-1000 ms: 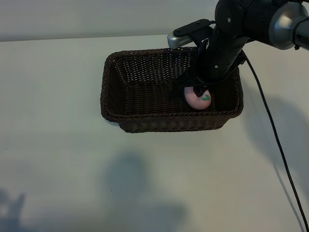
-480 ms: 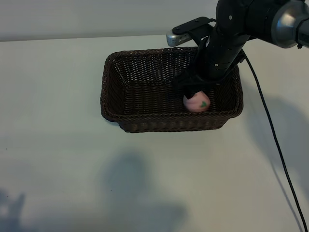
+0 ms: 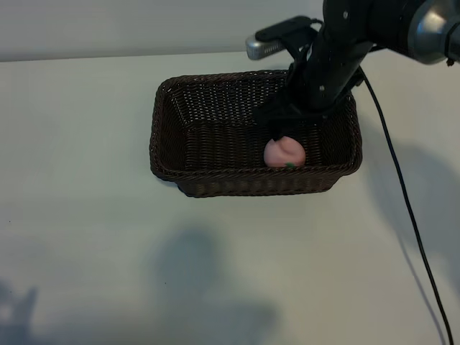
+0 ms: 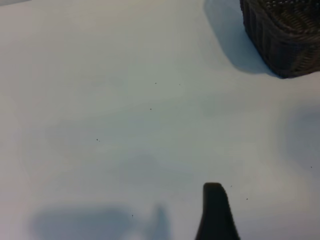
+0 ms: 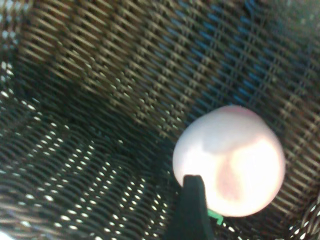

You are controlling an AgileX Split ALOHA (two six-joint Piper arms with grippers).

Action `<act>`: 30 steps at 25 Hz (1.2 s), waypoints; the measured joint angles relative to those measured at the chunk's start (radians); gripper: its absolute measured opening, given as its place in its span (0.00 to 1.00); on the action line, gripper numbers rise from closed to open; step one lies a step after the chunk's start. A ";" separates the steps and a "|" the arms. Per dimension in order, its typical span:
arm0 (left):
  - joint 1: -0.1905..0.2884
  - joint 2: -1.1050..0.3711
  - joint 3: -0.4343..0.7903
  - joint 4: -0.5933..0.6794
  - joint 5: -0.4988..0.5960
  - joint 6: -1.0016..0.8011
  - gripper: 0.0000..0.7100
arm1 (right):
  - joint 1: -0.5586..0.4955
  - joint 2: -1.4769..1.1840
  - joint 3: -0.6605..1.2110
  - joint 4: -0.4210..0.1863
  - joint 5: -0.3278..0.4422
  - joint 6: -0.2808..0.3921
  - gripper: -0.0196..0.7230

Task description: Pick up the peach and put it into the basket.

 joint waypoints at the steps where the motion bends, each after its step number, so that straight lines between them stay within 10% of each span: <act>1: 0.000 0.000 0.000 0.000 0.000 -0.011 0.70 | 0.000 0.000 -0.022 0.000 0.013 0.001 0.82; 30: 0.000 0.000 0.011 0.008 0.014 -0.073 0.70 | -0.298 -0.002 -0.231 -0.159 0.266 0.003 0.82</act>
